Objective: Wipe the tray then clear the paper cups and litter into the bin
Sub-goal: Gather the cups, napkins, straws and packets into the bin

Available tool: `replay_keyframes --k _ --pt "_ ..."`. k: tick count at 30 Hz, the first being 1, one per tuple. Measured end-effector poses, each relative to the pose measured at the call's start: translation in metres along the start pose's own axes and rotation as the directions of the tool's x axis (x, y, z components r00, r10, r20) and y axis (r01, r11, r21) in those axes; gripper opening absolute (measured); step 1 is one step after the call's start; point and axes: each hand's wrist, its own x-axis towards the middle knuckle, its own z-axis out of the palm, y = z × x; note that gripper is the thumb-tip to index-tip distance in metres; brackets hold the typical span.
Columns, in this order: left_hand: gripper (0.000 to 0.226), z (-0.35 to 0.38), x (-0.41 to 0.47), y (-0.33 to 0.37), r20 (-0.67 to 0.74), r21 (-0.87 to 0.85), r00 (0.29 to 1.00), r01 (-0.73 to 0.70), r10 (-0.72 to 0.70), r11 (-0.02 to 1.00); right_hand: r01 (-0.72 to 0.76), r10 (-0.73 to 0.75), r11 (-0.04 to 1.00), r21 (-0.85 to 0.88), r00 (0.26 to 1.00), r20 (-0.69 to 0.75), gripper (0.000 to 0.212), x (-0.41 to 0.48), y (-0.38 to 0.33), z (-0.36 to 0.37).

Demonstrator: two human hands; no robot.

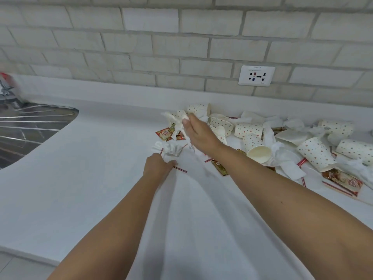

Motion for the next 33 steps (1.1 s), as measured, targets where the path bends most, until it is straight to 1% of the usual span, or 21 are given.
replay_keyframes --k 2,4,5,6,8,11,13,15,17,19,20,21,22,24,26,28,31,33 --pt "0.042 -0.001 0.001 0.002 -0.007 0.030 1.000 0.013 -0.012 0.999 -0.040 0.042 0.998 0.053 0.998 -0.046 0.025 0.009 -0.005 -0.003" --pt "0.040 -0.003 0.003 0.003 -0.009 0.019 0.999 0.039 -0.039 0.999 -0.079 0.083 0.996 0.049 0.993 -0.079 0.024 0.018 -0.005 -0.002" --pt "0.040 -0.003 0.003 0.003 -0.011 0.009 0.999 0.047 -0.047 0.999 -0.122 0.124 0.992 0.036 0.990 -0.067 0.022 0.021 -0.002 0.001" --pt "0.040 -0.004 0.003 0.003 -0.013 0.004 0.998 0.060 -0.060 0.998 -0.178 0.178 0.984 0.009 0.983 -0.039 0.028 0.025 0.001 0.005" --pt "0.037 -0.008 0.004 0.001 -0.020 -0.003 0.995 0.094 -0.094 0.996 -0.279 0.284 0.956 -0.087 0.958 0.047 0.052 0.031 0.010 0.017" --pt "0.033 -0.011 0.004 -0.003 -0.028 0.021 0.993 0.112 -0.112 0.993 -0.305 0.346 0.926 -0.225 0.921 0.178 0.058 0.037 0.025 0.040" --pt "0.031 -0.012 0.002 -0.005 -0.027 0.037 0.991 0.132 -0.131 0.991 -0.297 0.390 0.897 -0.326 0.880 0.271 0.060 0.039 0.033 0.053" --pt "0.030 -0.014 0.000 -0.006 -0.008 0.064 0.991 0.131 -0.130 0.989 -0.279 0.426 0.858 -0.432 0.856 0.293 0.050 0.036 0.038 0.065" --pt "0.029 -0.012 -0.003 -0.006 0.014 0.124 0.993 0.116 -0.119 0.985 -0.270 0.444 0.816 -0.511 0.859 0.254 0.034 0.032 0.039 0.074" --pt "0.017 -0.008 -0.007 -0.003 0.021 0.200 0.995 0.090 -0.096 0.976 -0.268 0.439 0.793 -0.547 0.874 0.209 0.026 0.029 0.038 0.079" --pt "0.014 -0.007 -0.010 -0.001 0.025 0.256 0.996 0.076 -0.085 0.964 -0.263 0.431 0.795 -0.547 0.879 0.203 0.021 0.028 0.037 0.080" --pt "0.022 -0.004 -0.013 -0.001 0.027 0.316 0.997 0.062 -0.074 0.947 -0.262 0.425 0.800 -0.539 0.883 0.202 0.013 0.026 0.036 0.080" --pt "0.029 -0.002 -0.016 -0.002 0.024 0.385 0.998 0.040 -0.053 0.922 -0.266 0.419 0.811 -0.521 0.886 0.200 0.012 0.023 0.035 0.078" --pt "0.034 0.002 -0.021 -0.004 0.019 0.495 1.000 -0.022 0.015 0.868 -0.281 0.409 0.836 -0.472 0.892 0.194 0.031 0.019 0.037 0.075" --pt "0.034 0.000 -0.023 -0.004 0.022 0.509 1.000 -0.021 0.011 0.861 -0.298 0.389 0.870 -0.393 0.904 0.176 0.033 0.017 0.036 0.068" --pt "0.032 -0.007 -0.023 -0.003 0.012 0.445 1.000 0.013 -0.021 0.895 -0.338 0.394 0.888 -0.312 0.909 0.136 0.030 0.017 0.032 0.057" --pt "0.028 -0.015 -0.023 -0.001 -0.014 0.229 0.996 0.086 -0.086 0.970 -0.417 0.438 0.887 -0.198 0.896 0.078 0.036 0.012 0.025 0.037" --pt "0.028 -0.015 -0.025 0.003 -0.003 0.129 0.997 0.072 -0.072 0.989 -0.452 0.461 0.883 -0.129 0.886 0.054 0.039 0.003 0.024 0.025"
